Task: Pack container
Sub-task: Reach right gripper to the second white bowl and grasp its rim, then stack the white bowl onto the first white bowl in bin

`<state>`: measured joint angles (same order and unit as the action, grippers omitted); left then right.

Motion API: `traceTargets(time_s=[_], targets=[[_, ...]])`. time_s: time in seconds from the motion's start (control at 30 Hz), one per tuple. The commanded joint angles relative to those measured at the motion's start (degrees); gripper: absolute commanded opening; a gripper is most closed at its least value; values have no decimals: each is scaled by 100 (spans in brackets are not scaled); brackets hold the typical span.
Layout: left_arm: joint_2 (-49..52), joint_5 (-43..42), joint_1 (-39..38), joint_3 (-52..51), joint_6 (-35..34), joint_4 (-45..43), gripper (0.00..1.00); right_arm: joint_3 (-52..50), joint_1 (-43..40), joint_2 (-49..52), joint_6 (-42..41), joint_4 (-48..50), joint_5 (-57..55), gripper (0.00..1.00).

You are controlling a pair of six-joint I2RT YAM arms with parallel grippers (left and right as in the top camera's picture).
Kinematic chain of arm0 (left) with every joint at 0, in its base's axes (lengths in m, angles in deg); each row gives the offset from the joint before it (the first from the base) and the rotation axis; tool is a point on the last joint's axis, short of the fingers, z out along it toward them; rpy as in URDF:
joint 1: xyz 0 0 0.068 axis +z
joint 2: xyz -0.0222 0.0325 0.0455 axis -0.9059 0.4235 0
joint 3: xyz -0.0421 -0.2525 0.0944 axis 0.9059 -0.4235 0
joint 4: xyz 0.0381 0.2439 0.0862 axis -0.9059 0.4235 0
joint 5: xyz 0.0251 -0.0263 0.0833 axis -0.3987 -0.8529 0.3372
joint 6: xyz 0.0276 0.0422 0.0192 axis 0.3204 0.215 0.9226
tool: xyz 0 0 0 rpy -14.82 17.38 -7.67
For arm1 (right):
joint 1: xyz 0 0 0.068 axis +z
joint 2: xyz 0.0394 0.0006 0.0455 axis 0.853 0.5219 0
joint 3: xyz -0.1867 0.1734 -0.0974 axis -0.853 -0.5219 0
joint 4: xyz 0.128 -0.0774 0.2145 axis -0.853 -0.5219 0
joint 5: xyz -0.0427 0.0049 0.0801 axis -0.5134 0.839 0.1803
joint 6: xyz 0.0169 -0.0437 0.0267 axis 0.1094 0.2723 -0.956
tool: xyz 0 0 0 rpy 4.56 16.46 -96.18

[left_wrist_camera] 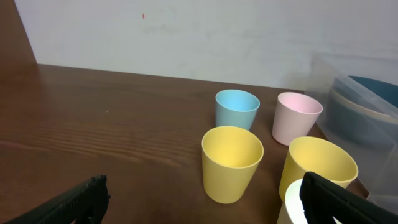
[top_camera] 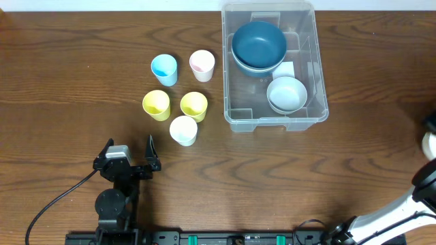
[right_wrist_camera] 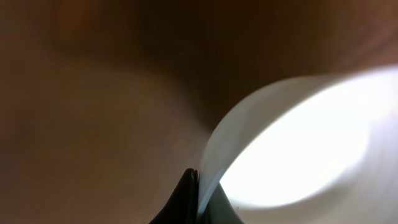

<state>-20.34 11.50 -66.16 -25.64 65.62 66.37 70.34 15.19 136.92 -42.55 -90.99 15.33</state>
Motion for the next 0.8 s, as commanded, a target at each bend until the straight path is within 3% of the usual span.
traceTargets(time_s=[0.0,0.2,0.27,0.57,0.77], targets=[[-31,70,28,-131,96,188,98,1119,492,-63,0,-393,715,1],[-31,68,28,-131,96,188,98,2970,1725,-63,0,-1370,2216,1],[-31,70,28,-131,98,188,98,3427,2352,-63,66,-1567,2236,1],[-31,68,28,-131,98,188,98,3742,5195,142,173,-1598,-195,1],[-31,68,28,-131,98,188,98,3556,5952,649,81,-1685,-612,3]])
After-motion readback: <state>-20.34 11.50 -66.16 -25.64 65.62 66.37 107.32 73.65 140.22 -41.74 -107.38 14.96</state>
